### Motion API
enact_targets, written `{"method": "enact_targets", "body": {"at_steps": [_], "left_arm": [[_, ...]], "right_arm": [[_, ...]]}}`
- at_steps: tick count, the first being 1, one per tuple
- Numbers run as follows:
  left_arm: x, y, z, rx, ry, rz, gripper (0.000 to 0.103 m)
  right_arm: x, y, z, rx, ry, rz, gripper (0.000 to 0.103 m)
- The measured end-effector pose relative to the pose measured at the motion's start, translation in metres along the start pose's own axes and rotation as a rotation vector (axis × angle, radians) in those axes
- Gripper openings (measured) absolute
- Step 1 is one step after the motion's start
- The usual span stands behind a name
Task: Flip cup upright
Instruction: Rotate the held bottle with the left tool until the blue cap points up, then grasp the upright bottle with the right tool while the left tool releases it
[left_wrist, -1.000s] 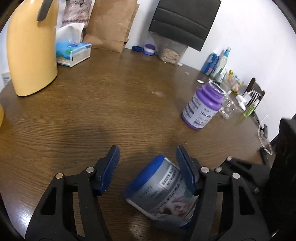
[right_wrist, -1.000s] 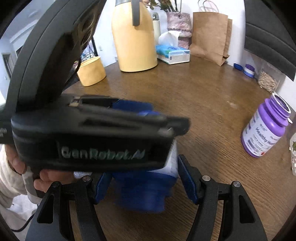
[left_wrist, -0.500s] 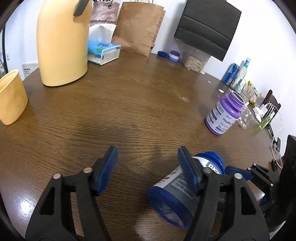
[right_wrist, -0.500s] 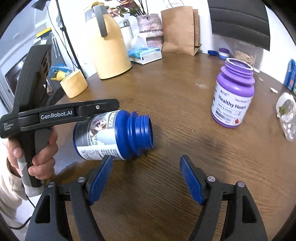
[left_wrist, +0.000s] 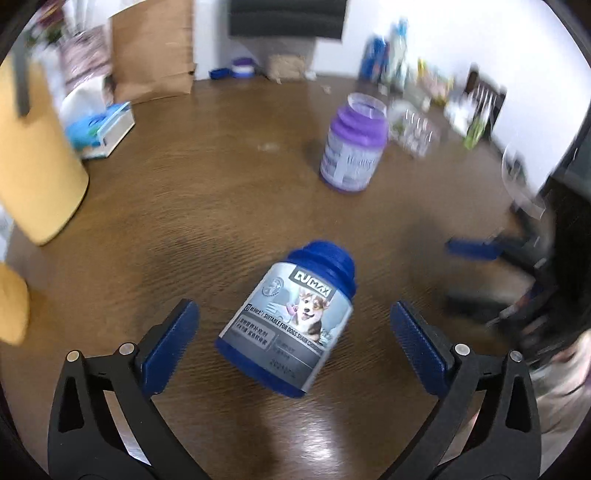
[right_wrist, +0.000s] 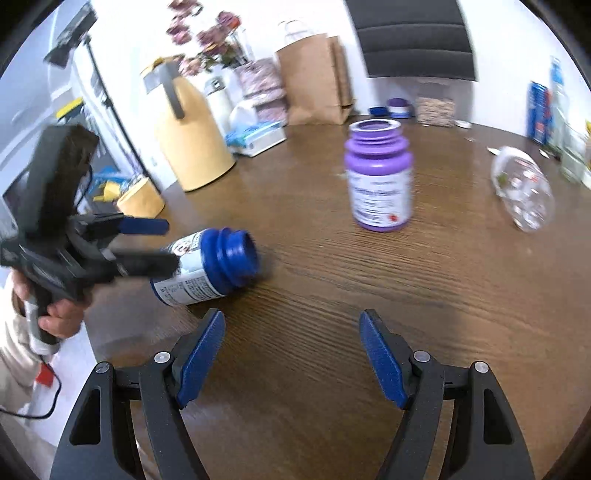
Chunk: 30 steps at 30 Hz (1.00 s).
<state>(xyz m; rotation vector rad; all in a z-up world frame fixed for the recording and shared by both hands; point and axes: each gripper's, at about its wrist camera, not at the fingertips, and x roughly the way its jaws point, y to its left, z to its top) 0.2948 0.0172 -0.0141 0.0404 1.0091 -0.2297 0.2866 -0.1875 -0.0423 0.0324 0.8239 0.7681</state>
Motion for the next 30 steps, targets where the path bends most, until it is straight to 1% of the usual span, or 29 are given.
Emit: {"method": "enact_targets", "body": {"at_steps": [1,3,5,6,7,12,14,17,19,21,23,25,27,28,29,30], "left_arm": [[0.005,-0.004,0.001,0.025,0.022,0.032,0.102],[0.009,-0.008,0.000,0.057,0.039,0.020,0.101],[0.012,-0.009,0.000,0.071,0.044,0.000,0.077],[0.013,-0.010,-0.001,0.077,0.042,0.006,0.064],[0.013,-0.010,-0.001,0.083,0.042,0.003,0.060],[0.013,-0.007,-0.004,0.065,0.027,-0.007,0.060],[0.017,-0.006,-0.004,0.068,0.053,-0.005,0.061],[0.027,-0.003,-0.007,0.083,0.093,0.020,0.060],[0.027,0.000,-0.009,0.083,0.081,0.016,0.060],[0.019,0.000,-0.009,0.093,0.028,0.026,0.060],[0.009,0.002,-0.006,0.082,-0.046,0.042,0.060],[-0.005,0.003,-0.001,0.074,-0.153,0.086,0.060],[-0.018,0.003,0.003,0.068,-0.258,0.128,0.060],[-0.023,0.004,0.005,0.058,-0.297,0.127,0.060],[-0.030,0.005,0.007,0.040,-0.350,0.106,0.060],[-0.036,0.007,0.008,0.026,-0.388,0.080,0.060]], "right_arm": [[-0.003,-0.002,-0.001,0.005,-0.002,-0.006,0.080],[-0.007,-0.004,-0.004,0.006,-0.003,-0.014,0.080],[-0.009,-0.005,-0.005,0.009,-0.001,-0.015,0.080],[-0.009,-0.005,-0.004,0.011,-0.001,-0.014,0.080],[-0.009,-0.006,-0.004,0.012,0.001,-0.012,0.080],[-0.003,-0.004,-0.003,0.007,0.006,-0.011,0.080],[0.000,-0.002,-0.001,0.000,0.009,-0.014,0.080],[0.001,0.000,0.003,-0.006,0.009,-0.012,0.080],[0.001,0.000,0.005,-0.007,0.008,-0.009,0.080],[0.002,0.001,0.008,-0.007,0.008,-0.008,0.080],[-0.001,0.002,0.016,-0.012,-0.006,0.003,0.080],[-0.009,0.005,0.030,-0.016,-0.046,0.017,0.080],[-0.018,0.008,0.049,-0.024,-0.099,0.059,0.080],[-0.022,0.011,0.062,-0.025,-0.120,0.092,0.080],[-0.024,0.015,0.077,-0.028,-0.131,0.132,0.080],[-0.024,0.020,0.091,-0.030,-0.131,0.173,0.086]]}}
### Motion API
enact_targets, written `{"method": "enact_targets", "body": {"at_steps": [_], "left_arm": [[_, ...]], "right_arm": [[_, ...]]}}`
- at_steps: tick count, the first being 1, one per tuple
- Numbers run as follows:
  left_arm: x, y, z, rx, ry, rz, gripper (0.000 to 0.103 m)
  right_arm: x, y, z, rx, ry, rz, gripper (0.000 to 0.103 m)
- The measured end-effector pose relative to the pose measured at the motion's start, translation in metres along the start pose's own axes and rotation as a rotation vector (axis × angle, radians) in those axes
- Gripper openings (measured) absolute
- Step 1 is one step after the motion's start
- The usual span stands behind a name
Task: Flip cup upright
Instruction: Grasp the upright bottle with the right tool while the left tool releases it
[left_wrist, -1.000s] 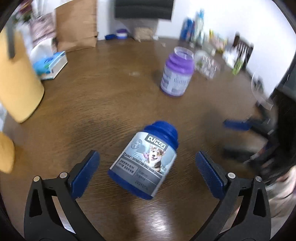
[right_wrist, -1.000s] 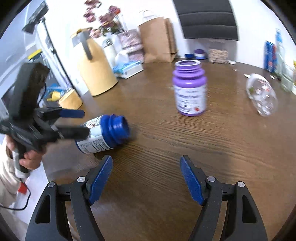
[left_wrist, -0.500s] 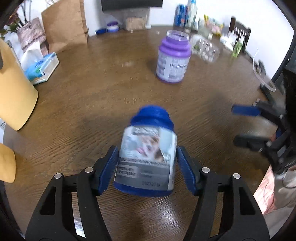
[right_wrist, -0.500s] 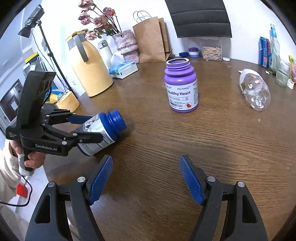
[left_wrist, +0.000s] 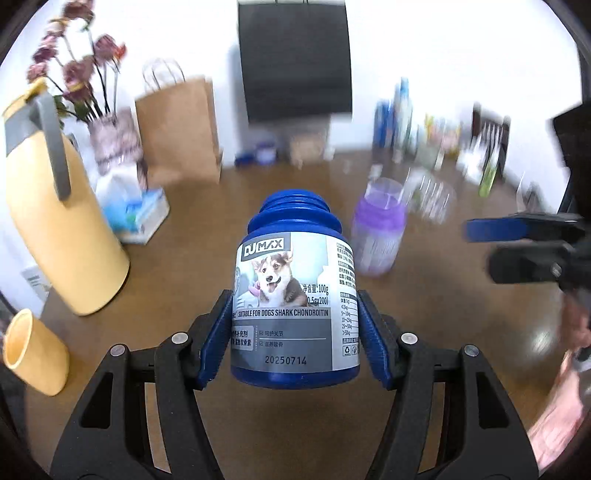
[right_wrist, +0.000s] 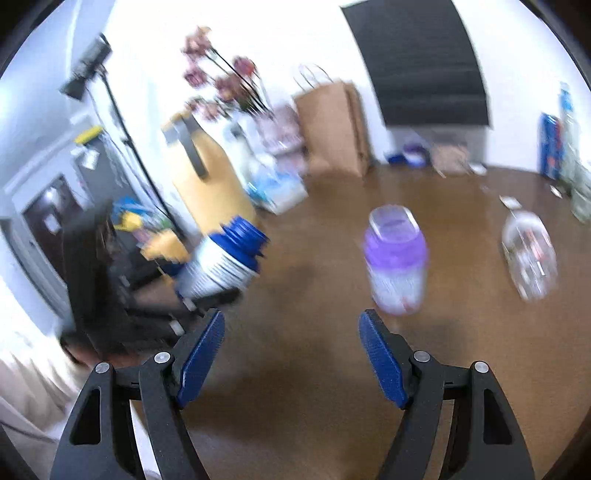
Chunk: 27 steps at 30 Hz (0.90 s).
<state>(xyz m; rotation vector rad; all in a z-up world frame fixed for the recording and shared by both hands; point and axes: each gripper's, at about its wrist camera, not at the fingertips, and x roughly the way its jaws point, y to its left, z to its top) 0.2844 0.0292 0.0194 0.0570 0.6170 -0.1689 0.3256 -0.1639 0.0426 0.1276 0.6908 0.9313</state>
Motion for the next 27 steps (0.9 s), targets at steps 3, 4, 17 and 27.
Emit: {"method": "enact_targets", "body": {"at_steps": [3,4,17,27], "left_arm": [[-0.007,0.004,0.012,-0.039,-0.083,-0.016,0.060],[-0.008,0.005,0.016,-0.045,-0.115,-0.015,0.060],[0.001,0.052,0.033,-0.078,-0.361,0.113,0.060],[0.040,0.107,0.051,-0.231,-0.303,-0.120,0.060]], "right_arm": [[0.016,0.011,0.035,-0.002,0.008,0.086,0.090],[0.025,0.015,0.049,-0.005,0.008,0.108,0.090],[0.164,0.026,0.127,0.071,0.261,0.411,0.068],[0.183,0.042,0.137,-0.325,0.163,0.115,0.068]]}}
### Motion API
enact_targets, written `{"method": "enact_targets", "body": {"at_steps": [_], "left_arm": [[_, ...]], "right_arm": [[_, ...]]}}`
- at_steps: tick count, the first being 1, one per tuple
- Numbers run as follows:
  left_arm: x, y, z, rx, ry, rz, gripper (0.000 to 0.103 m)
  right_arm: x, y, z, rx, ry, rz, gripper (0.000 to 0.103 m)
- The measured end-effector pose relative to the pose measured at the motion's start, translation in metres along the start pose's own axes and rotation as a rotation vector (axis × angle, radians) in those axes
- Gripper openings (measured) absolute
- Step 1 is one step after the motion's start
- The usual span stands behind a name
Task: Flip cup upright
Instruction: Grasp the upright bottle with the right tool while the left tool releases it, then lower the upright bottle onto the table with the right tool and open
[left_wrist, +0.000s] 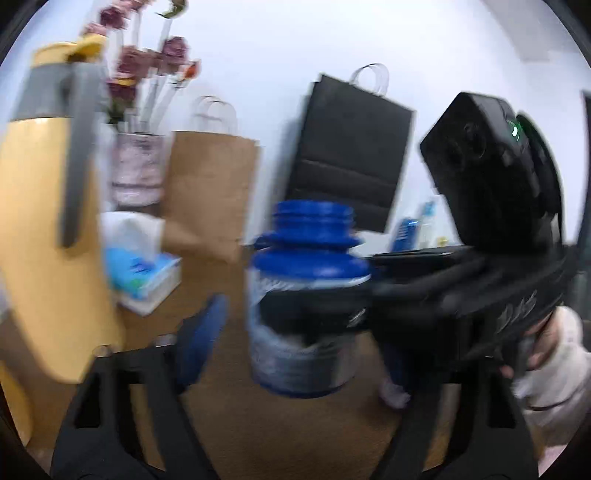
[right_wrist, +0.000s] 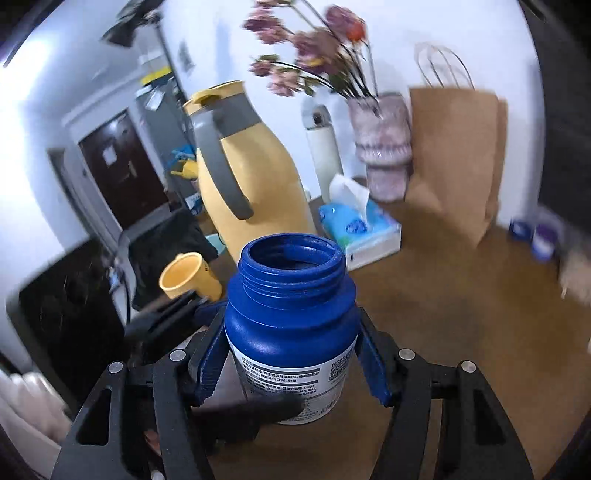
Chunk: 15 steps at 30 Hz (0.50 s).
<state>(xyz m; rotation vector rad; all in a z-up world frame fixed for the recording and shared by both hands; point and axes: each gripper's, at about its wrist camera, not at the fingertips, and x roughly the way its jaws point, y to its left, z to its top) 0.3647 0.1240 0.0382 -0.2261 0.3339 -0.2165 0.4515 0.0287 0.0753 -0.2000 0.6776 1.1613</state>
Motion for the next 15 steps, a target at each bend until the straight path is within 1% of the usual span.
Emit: {"method": "enact_targets", "body": {"at_steps": [1,3,6,11,13,15], "left_arm": [[0.004,-0.001,0.003,0.008,-0.005,0.019,0.059],[0.009,-0.005,0.006,0.038,-0.047,0.057,0.059],[0.022,-0.001,0.011,0.047,-0.067,0.100,0.059],[0.041,0.011,0.007,0.037,-0.092,0.217,0.059],[0.044,0.017,0.004,0.035,-0.084,0.259,0.059],[0.039,0.020,0.003,0.032,-0.093,0.289,0.059]], "right_arm": [[0.000,-0.002,0.003,-0.029,-0.016,-0.015,0.068],[-0.001,-0.010,0.008,-0.067,-0.045,0.002,0.068],[0.008,-0.025,0.018,-0.111,-0.063,0.031,0.068],[0.038,-0.040,0.028,-0.171,-0.070,0.121,0.068],[0.052,-0.046,0.029,-0.145,-0.050,0.171,0.068],[0.055,-0.042,0.028,-0.154,-0.088,0.192,0.068]]}}
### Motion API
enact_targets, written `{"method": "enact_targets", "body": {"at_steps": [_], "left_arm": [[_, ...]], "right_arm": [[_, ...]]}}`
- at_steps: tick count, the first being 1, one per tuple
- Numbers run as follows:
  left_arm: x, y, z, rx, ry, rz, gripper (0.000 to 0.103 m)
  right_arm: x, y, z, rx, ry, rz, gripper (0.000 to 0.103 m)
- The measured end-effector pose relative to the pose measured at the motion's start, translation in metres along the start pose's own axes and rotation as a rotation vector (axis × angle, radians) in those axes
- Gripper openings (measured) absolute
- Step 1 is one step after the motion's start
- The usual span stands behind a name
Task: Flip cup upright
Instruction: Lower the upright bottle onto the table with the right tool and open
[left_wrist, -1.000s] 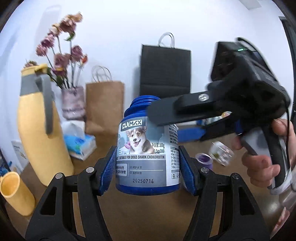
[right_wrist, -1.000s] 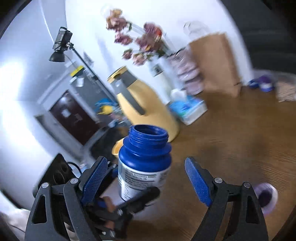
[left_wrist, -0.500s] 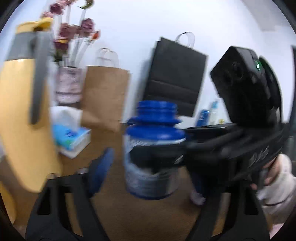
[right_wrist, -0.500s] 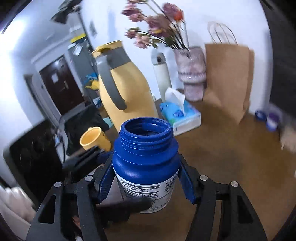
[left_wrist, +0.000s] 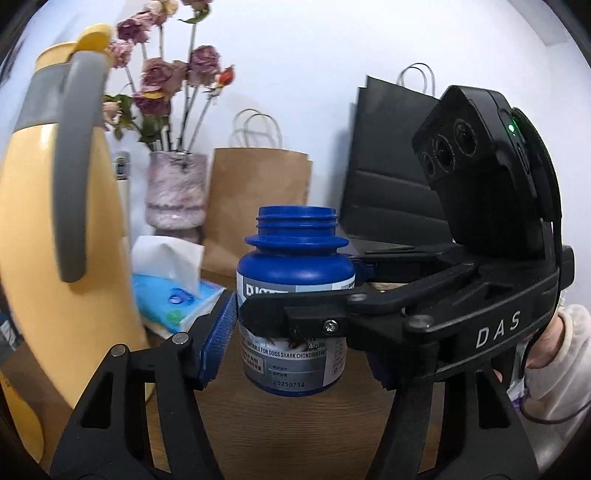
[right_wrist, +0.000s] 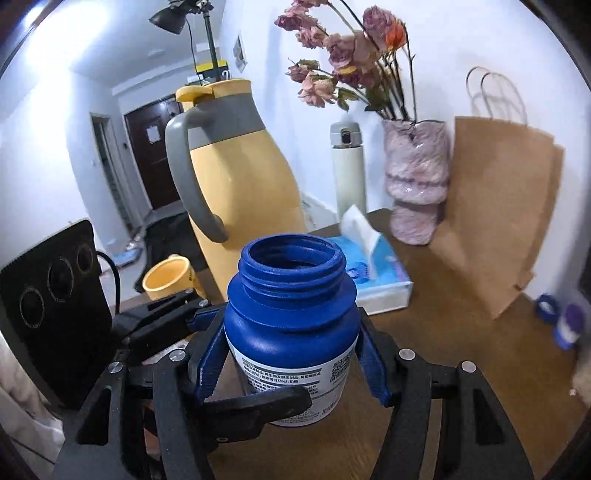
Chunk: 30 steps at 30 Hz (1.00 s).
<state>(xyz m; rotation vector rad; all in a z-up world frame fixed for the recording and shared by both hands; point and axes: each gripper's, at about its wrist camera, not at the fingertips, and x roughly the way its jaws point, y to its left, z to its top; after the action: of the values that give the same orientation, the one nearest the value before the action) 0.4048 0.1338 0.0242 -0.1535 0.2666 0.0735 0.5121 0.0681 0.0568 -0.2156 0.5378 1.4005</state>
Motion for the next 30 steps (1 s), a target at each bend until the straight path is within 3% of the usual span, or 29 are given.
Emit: {"method": "enact_targets", "body": {"at_steps": [5,13,19,21,24,26,30], "left_arm": [[-0.021,0.008,-0.006,0.027,-0.011,0.045,0.059],[-0.058,0.022,-0.024,-0.024,0.003,0.079,0.060],[-0.083,0.011,-0.046,-0.017,0.051,0.063,0.059],[-0.080,0.002,-0.053,-0.009,0.097,0.044,0.060],[-0.063,-0.010,-0.066,-0.030,0.232,0.038,0.080],[-0.057,-0.010,-0.074,-0.090,0.297,0.004,0.081],[-0.058,-0.007,-0.088,-0.166,0.407,0.023,0.082]], "right_arm": [[0.015,0.030,0.003,-0.040,-0.009,-0.022,0.068],[0.035,0.085,-0.006,-0.093,0.038,-0.121,0.068],[0.023,0.108,-0.043,-0.067,0.012,-0.123,0.068],[0.018,0.107,-0.058,-0.047,0.006,-0.145,0.068],[0.009,0.106,-0.079,-0.062,0.016,-0.271,0.068],[0.008,0.101,-0.084,-0.071,0.038,-0.338,0.068],[0.011,0.085,-0.094,-0.037,0.106,-0.445,0.068]]}}
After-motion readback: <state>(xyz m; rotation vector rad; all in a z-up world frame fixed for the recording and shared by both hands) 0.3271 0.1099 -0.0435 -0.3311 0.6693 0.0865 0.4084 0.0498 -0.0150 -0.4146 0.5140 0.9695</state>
